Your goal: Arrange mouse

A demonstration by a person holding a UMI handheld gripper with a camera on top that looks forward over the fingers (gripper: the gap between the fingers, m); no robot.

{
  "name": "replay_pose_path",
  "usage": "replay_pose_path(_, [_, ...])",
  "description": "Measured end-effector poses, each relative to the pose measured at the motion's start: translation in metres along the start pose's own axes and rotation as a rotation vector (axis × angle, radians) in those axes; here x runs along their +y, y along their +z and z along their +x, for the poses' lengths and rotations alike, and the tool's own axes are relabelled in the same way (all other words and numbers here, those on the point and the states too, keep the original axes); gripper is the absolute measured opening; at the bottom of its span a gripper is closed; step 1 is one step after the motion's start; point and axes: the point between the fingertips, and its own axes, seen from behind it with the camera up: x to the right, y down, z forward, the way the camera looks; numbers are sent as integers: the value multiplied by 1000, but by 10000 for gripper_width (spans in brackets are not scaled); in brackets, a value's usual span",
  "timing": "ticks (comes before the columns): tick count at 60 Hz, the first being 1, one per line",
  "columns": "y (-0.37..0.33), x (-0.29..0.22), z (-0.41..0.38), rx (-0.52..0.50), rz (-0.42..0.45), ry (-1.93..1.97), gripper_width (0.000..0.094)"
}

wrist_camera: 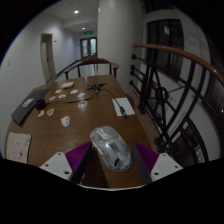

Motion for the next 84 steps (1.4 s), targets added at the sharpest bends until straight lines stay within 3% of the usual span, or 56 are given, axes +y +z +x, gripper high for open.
replay_pose_path(13, [-4, -4, -7, -11, -6, 0, 817])
replay_pose_path(17, [-5, -4, -1, 18, 12, 16, 626])
replay_pose_path(24, [-7, -4, 8, 58, 36, 55, 469])
replay_pose_path(33, [-20, -3, 6, 99, -12, 70, 369])
replay_pose_path(44, [-127, -52, -59, 189, 141, 29, 370])
replay_pose_path(51, [-164, -62, -177, 54, 206, 26, 367])
replay_pose_path(58, [-153, -16, -280, -56, 133, -15, 366])
replay_pose_path(68, [-109, 64, -344, -133, -25, -85, 368])
replay_pose_path(72, [-97, 80, -349, -122, -45, -89, 372])
replay_pose_path(80, [-94, 77, -348, -100, 1, -133, 369])
replay_pose_path(84, [-95, 77, -349, -101, 7, -144, 499])
